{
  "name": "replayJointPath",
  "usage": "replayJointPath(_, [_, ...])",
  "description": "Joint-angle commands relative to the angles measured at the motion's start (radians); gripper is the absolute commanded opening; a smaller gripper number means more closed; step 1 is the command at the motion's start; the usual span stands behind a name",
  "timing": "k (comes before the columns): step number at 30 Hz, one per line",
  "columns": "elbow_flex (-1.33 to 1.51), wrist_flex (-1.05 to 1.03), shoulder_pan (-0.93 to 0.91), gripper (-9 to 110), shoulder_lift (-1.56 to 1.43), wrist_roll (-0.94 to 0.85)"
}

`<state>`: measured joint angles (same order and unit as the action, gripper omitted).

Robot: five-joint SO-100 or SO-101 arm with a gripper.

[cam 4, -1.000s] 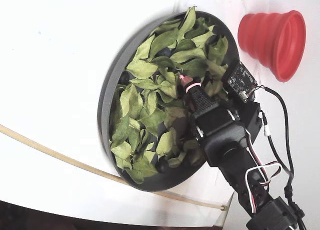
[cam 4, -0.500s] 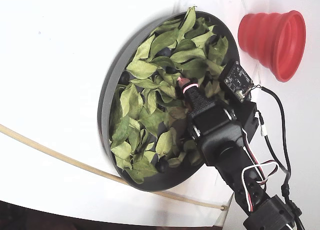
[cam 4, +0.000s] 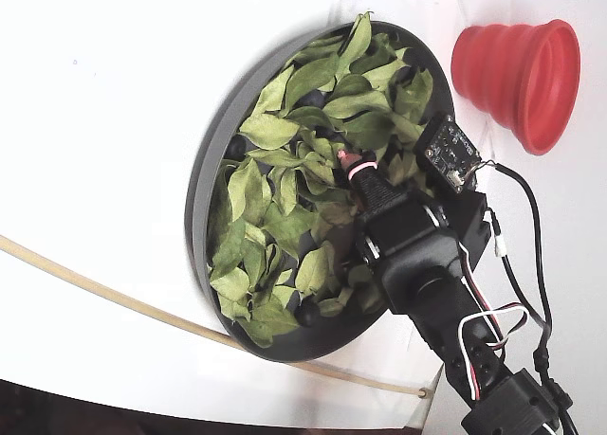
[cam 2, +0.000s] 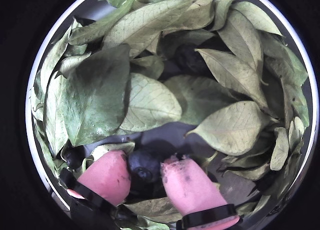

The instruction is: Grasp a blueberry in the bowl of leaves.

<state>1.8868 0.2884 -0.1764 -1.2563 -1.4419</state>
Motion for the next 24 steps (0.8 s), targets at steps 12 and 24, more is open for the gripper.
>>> replayJointPath(12, [-0.04, 0.008, -0.025, 11, -0.112, -0.051])
replayJointPath(24, [-0.032, -0.021, -0.028, 11, -0.183, -0.067])
